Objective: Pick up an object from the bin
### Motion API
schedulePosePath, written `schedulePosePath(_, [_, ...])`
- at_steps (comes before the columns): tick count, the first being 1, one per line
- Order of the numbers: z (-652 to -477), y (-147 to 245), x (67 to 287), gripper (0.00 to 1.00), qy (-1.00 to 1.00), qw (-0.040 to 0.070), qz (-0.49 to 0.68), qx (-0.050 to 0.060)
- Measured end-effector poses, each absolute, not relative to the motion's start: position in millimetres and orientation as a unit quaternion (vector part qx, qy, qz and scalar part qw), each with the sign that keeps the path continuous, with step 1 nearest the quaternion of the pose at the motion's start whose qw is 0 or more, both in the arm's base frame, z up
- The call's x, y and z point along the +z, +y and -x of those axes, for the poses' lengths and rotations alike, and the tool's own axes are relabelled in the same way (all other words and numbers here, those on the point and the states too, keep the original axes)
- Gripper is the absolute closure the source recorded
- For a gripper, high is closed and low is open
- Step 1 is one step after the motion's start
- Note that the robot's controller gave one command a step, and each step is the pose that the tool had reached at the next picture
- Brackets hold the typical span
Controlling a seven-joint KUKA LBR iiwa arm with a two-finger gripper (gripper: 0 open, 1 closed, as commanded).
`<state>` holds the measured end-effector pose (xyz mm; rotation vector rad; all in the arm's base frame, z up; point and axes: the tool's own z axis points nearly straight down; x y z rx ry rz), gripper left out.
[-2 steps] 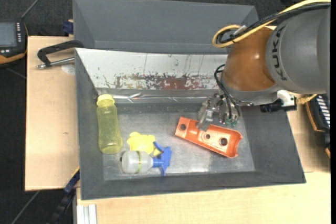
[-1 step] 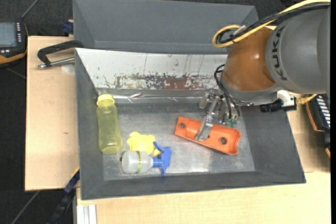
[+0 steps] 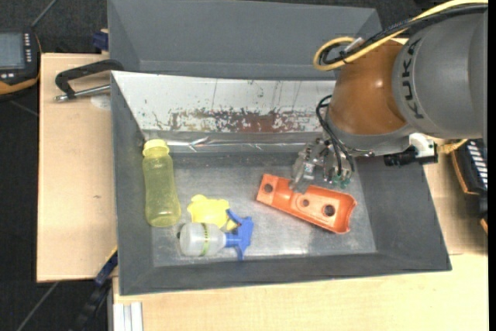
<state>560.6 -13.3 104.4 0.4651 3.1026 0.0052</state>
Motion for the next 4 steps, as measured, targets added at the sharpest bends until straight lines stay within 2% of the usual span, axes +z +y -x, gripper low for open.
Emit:
schedulePosePath(1, [-560.6, -13.3, 104.4, 0.0, 0.989, 0.002, -0.148, 0.002])
schedulePosePath(2, [-560.6, -13.2, 104.4, 1.0, 0.989, 0.002, -0.148, 0.002])
schedulePosePath(3, [-560.6, -13.2, 104.4, 0.0, 0.989, 0.002, -0.148, 0.002])
schedulePosePath(4, [-560.6, -13.2, 104.4, 1.0, 0.989, 0.002, -0.148, 0.002])
